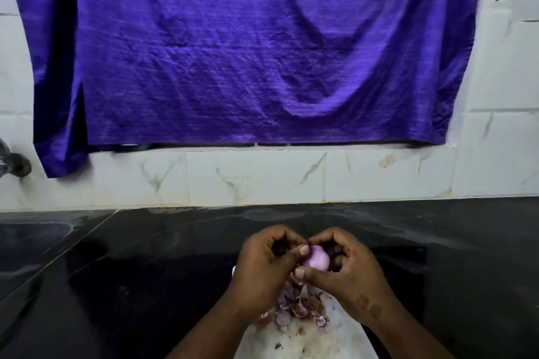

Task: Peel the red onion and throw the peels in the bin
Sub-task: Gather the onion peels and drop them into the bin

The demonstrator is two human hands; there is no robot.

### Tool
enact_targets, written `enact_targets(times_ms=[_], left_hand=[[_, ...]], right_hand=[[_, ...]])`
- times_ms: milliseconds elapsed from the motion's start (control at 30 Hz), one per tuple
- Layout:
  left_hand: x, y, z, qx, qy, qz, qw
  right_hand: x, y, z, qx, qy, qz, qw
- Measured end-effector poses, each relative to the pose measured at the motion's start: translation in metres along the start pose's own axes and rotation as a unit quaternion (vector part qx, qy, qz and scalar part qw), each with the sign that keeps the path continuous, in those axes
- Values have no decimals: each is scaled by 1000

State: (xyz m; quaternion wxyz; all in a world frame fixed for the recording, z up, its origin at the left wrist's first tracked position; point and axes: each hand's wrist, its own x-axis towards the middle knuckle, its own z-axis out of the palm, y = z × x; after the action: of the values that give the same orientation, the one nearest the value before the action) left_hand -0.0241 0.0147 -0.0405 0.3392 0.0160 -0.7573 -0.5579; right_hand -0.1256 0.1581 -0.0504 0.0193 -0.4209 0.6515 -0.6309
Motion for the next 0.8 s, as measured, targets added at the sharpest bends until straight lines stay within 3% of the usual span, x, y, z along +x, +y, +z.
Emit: enact_targets(times_ms=[267, 600, 800], left_hand=[[2, 1, -4, -47, 47, -15, 998], [4, 1, -19, -119, -59, -94, 987], [5, 2, -23, -106, -74, -83, 988]], right_hand=[[2, -2, -2, 57, -60, 15, 996], [3, 2, -6, 144, -71, 42, 986], [3, 2, -6, 151, -74, 35, 985]])
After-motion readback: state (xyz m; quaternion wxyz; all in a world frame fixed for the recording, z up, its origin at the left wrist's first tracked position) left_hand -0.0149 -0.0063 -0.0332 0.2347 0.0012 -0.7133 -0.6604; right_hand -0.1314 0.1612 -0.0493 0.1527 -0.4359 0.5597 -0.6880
